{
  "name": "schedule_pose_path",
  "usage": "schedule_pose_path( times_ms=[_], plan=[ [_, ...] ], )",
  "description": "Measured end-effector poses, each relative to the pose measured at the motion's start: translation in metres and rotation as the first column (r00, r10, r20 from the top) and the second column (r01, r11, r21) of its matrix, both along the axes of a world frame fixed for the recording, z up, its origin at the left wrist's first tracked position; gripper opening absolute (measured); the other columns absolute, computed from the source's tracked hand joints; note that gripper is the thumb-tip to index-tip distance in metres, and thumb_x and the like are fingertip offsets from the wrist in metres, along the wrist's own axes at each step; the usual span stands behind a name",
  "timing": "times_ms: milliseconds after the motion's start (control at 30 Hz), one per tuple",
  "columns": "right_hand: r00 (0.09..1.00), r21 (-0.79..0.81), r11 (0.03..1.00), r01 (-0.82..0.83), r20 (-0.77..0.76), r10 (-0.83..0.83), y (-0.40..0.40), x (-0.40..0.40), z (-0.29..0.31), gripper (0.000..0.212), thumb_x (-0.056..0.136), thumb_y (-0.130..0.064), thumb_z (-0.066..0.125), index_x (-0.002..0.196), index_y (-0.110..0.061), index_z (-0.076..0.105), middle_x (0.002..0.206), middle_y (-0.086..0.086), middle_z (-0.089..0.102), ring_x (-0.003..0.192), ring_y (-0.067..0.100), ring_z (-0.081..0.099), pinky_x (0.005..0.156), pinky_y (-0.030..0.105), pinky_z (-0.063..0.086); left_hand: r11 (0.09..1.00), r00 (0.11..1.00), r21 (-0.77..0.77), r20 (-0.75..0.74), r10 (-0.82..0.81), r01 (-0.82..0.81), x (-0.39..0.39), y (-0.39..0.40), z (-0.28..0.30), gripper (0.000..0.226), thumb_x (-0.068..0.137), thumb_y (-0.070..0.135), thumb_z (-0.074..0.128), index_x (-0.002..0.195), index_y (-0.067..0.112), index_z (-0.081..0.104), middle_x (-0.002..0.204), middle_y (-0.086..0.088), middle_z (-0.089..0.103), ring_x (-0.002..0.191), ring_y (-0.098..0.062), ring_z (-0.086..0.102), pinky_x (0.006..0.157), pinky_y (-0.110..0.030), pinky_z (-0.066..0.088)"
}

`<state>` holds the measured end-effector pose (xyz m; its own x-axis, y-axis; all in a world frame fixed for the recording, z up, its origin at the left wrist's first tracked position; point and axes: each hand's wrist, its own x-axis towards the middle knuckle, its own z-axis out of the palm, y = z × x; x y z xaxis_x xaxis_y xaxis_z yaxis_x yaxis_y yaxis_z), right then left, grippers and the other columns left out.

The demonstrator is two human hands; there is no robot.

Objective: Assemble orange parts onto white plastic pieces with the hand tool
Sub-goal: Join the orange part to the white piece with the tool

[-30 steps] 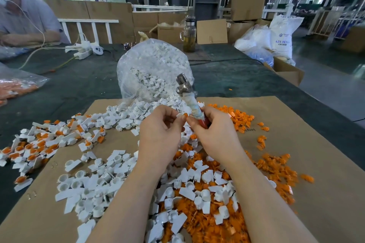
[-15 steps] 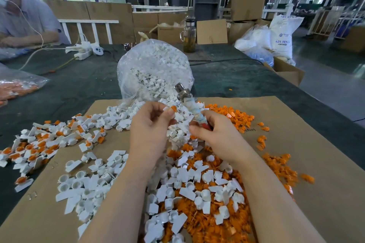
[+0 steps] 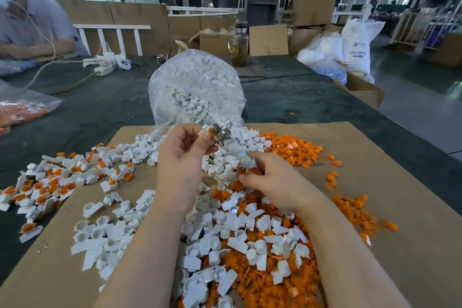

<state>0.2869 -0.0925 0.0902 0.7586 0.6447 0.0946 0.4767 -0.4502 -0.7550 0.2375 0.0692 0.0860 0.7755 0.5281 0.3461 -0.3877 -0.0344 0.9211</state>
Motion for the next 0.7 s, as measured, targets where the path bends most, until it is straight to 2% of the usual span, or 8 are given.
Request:
schedule_pose_path(
  times_ms=[67,133,267,367,500,600,700],
  plan=[
    [0.999,0.000,1.000,0.014,0.033,-0.014,0.001,0.000,-0.002,0.006,0.093,-0.023,0.057,0.093,-0.025,0.063,0.081,-0.001,0.065,0.075,0.020,0.062,0.075,0.044,0.052,1.000,1.000,-0.015,0.003,0.003,-0.003,0.000,-0.001,0.001,0.014,0.094,0.004,0.061,0.083,0.013,0.061,0.067,0.010,0.067,0.065,-0.005,0.064,0.068,-0.017,0.054],
    [0.998,0.010,1.000,0.020,0.055,-0.021,0.003,0.000,-0.004,0.013,0.093,-0.023,0.056,0.085,-0.033,0.061,0.073,-0.008,0.061,0.062,0.009,0.055,0.063,0.035,0.048,0.999,1.000,-0.037,0.004,0.010,-0.010,0.000,-0.002,0.001,0.015,0.094,0.003,0.061,0.082,0.012,0.061,0.066,0.010,0.066,0.064,-0.006,0.063,0.067,-0.016,0.053],
    [0.998,0.018,0.999,0.039,0.056,-0.040,0.006,0.003,-0.008,0.021,0.092,-0.019,0.058,0.076,-0.034,0.061,0.062,-0.014,0.059,0.050,0.001,0.047,0.049,0.022,0.039,0.998,1.000,-0.054,-0.003,0.026,-0.027,0.000,-0.002,0.001,0.017,0.095,0.002,0.059,0.082,0.013,0.061,0.063,0.012,0.063,0.062,-0.006,0.061,0.066,-0.016,0.052],
    [0.996,0.017,0.999,0.049,0.070,-0.050,0.008,0.004,-0.009,0.021,0.091,-0.016,0.057,0.076,-0.030,0.062,0.059,-0.015,0.058,0.049,0.000,0.048,0.046,0.017,0.037,0.998,0.999,-0.054,-0.018,0.039,-0.040,0.000,-0.002,0.002,0.018,0.095,0.002,0.059,0.081,0.014,0.061,0.062,0.012,0.062,0.060,-0.006,0.061,0.066,-0.016,0.052],
    [0.994,-0.023,0.999,0.042,0.099,-0.040,0.010,0.004,-0.010,0.008,0.091,-0.021,0.057,0.088,-0.022,0.065,0.070,-0.006,0.060,0.055,0.001,0.050,0.048,0.016,0.038,0.993,0.998,-0.115,-0.063,0.012,-0.019,0.001,0.002,0.002,0.014,0.094,0.004,0.061,0.082,0.012,0.062,0.063,0.011,0.064,0.059,-0.005,0.063,0.068,-0.018,0.056],
    [0.989,-0.031,0.996,0.086,0.127,-0.081,0.011,0.005,-0.013,0.010,0.092,-0.026,0.057,0.090,-0.018,0.063,0.074,-0.003,0.060,0.059,0.005,0.050,0.051,0.021,0.038,0.955,0.995,-0.296,-0.096,-0.004,-0.025,0.001,0.001,0.003,0.009,0.093,0.008,0.063,0.084,0.011,0.064,0.065,0.007,0.070,0.062,-0.006,0.068,0.064,-0.019,0.057],
    [0.974,0.001,0.984,0.178,0.144,-0.176,0.010,0.008,-0.014,0.013,0.092,-0.027,0.056,0.080,-0.025,0.059,0.070,-0.008,0.057,0.057,0.004,0.050,0.052,0.021,0.036,0.802,0.989,-0.584,-0.139,0.057,-0.128,-0.001,0.010,0.005,0.005,0.091,0.012,0.065,0.092,0.008,0.068,0.080,-0.002,0.077,0.077,-0.010,0.075,0.063,-0.019,0.058]
  ],
)
